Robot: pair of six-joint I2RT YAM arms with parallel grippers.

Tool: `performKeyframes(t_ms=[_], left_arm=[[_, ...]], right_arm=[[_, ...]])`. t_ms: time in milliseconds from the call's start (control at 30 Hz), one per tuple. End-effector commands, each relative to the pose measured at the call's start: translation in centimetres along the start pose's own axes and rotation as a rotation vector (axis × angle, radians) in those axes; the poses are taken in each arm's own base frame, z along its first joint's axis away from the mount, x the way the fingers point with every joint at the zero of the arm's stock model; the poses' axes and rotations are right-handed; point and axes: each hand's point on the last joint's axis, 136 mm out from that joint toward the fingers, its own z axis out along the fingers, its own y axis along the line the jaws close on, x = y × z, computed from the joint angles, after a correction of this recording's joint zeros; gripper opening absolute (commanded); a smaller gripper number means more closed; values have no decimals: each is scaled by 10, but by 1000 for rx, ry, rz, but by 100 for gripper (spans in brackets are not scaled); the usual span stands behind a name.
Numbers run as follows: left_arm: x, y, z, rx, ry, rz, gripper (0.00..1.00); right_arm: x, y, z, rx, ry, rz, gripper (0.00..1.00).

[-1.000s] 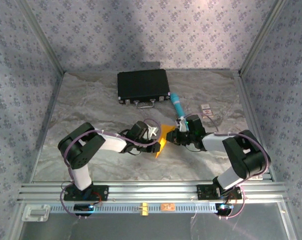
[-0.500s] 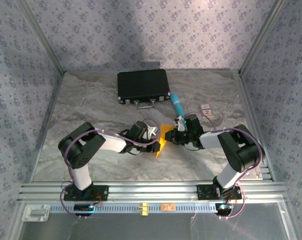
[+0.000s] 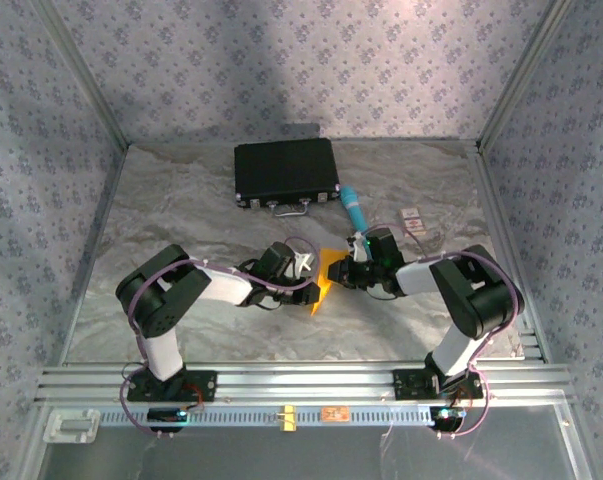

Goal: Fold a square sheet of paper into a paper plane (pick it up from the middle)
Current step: Fold the wing for the fifth time at the center of the table.

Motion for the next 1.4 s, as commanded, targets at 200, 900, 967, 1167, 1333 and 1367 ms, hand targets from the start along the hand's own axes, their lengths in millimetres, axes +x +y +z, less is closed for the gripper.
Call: performKeyframes(t_ms=[200,900,967,1167,1333,1367], left_arm=[[27,40,1,-118,67,-82,0],[28,-8,-3,-18,132,10,15],[30,-5,-4,-30,128,2,14],[30,-12,-7,-5,131,12,14],[31,-16,-7,15,142,16,3],[33,-16,-6,22,153,15,2]], right_arm=[[0,-8,10,23,20,0,12],[14,-38,13,138,58,79,11],[16,-39,13,143,61,82,11],[18,-41,12,154,65,84,11],[21,-44,12,165,70,90,11],[21,-45,12,168,71,91,11]])
